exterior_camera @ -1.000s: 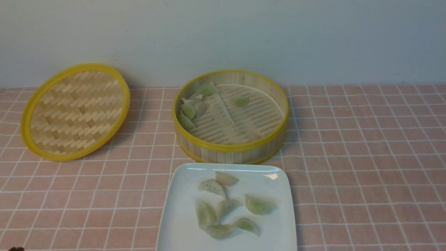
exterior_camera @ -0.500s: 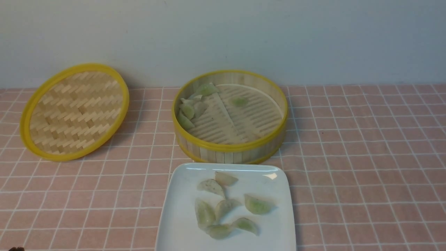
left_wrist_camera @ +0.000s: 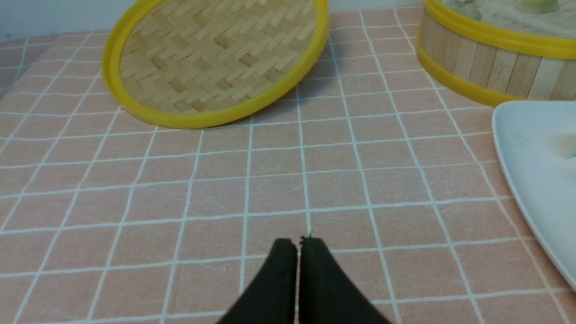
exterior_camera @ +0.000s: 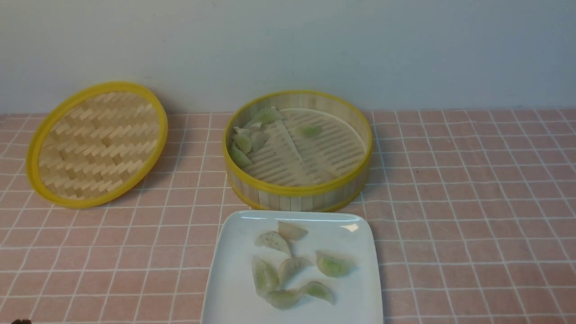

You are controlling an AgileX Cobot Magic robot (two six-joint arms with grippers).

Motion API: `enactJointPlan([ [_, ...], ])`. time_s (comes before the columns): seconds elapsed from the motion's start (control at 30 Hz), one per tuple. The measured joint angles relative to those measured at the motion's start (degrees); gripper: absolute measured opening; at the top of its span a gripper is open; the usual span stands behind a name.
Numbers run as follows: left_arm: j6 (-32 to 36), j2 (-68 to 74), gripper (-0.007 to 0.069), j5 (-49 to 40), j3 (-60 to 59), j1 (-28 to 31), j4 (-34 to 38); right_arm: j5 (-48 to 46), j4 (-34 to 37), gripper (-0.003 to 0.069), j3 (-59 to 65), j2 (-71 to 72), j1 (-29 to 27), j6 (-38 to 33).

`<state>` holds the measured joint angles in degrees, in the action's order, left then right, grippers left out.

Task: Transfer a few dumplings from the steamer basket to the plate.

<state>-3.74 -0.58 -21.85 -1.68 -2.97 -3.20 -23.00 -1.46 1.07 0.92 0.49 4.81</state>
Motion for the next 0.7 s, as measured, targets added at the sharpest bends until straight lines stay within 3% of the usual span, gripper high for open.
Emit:
enactJointPlan([
  [0.7,0.0,0.0,-0.0006,0.0,0.0,0.0,0.0,1.2,0.0,-0.0013,0.2,0.0,0.0,1.3],
])
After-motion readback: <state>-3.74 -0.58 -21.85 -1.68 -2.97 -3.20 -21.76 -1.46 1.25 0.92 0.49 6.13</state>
